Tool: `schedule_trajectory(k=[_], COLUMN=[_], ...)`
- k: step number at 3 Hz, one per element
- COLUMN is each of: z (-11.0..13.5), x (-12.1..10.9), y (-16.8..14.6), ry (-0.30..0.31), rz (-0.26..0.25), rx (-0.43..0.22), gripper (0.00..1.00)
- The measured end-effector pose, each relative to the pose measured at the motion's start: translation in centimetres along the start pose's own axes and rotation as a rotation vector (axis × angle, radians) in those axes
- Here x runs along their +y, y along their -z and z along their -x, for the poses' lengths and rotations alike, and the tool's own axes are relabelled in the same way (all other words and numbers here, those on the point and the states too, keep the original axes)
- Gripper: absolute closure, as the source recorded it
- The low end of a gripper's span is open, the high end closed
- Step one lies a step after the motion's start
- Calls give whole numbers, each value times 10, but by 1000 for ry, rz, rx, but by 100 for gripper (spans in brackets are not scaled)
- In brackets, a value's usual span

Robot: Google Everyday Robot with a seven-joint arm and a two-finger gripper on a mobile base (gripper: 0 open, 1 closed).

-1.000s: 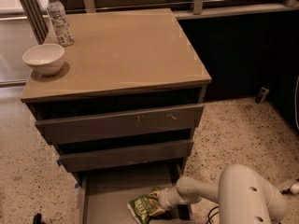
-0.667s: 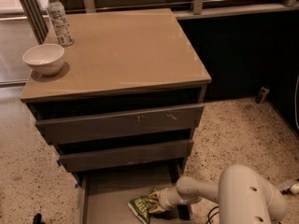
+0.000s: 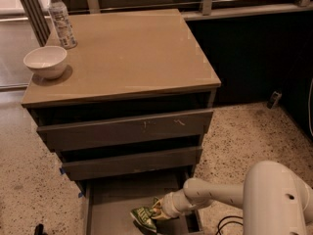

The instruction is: Pick green jalapeno chip bag from bottom drawer and place on counter

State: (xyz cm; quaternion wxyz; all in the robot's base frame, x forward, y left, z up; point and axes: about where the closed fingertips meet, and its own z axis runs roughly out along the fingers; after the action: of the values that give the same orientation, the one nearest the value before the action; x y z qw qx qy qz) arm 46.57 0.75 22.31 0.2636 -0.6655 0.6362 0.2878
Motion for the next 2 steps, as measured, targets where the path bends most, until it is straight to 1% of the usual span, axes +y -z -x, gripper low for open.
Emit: schedule_trajectory(k=[1,2], z=[0,10], x=[0,0], y=[0,14], ry=[0,6], rz=[0,-9], rx=[0,-16], gripper=[100,100])
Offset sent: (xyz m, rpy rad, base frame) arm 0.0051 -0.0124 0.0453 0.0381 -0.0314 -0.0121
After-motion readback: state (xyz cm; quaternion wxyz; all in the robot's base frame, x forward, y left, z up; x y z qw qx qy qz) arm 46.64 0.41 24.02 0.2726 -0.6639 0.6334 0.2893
